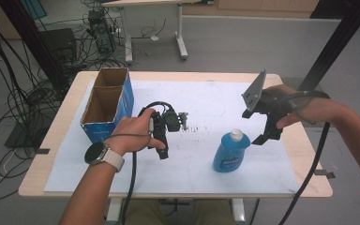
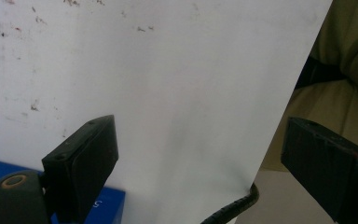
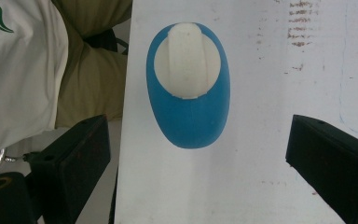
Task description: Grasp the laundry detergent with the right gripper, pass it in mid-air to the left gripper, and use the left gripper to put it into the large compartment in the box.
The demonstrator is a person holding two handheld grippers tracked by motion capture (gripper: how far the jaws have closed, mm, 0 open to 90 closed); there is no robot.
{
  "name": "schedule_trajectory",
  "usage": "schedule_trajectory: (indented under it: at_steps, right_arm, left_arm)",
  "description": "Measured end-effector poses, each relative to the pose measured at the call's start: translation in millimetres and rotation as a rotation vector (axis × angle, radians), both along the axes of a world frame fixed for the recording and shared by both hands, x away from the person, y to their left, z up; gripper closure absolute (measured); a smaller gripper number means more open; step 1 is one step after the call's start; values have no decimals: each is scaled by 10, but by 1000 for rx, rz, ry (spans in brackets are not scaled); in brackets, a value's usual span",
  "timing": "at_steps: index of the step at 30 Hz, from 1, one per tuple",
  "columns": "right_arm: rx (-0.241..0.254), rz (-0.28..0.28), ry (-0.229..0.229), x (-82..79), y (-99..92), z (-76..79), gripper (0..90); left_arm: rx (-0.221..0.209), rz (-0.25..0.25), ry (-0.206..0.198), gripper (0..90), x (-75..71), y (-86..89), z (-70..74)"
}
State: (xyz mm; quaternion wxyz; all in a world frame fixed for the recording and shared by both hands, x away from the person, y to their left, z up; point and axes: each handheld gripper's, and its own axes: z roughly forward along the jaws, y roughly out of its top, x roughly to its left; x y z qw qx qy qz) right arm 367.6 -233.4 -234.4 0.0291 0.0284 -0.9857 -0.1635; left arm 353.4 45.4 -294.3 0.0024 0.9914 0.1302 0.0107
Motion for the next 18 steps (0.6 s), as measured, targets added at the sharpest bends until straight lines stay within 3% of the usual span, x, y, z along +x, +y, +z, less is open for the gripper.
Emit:
schedule_trajectory:
  at_steps: [18]
  right_arm:
    - [29,42,-1,38,-87,-158,68]
  left_arm:
    - [4,18,-2,114,-15,-101,-6]
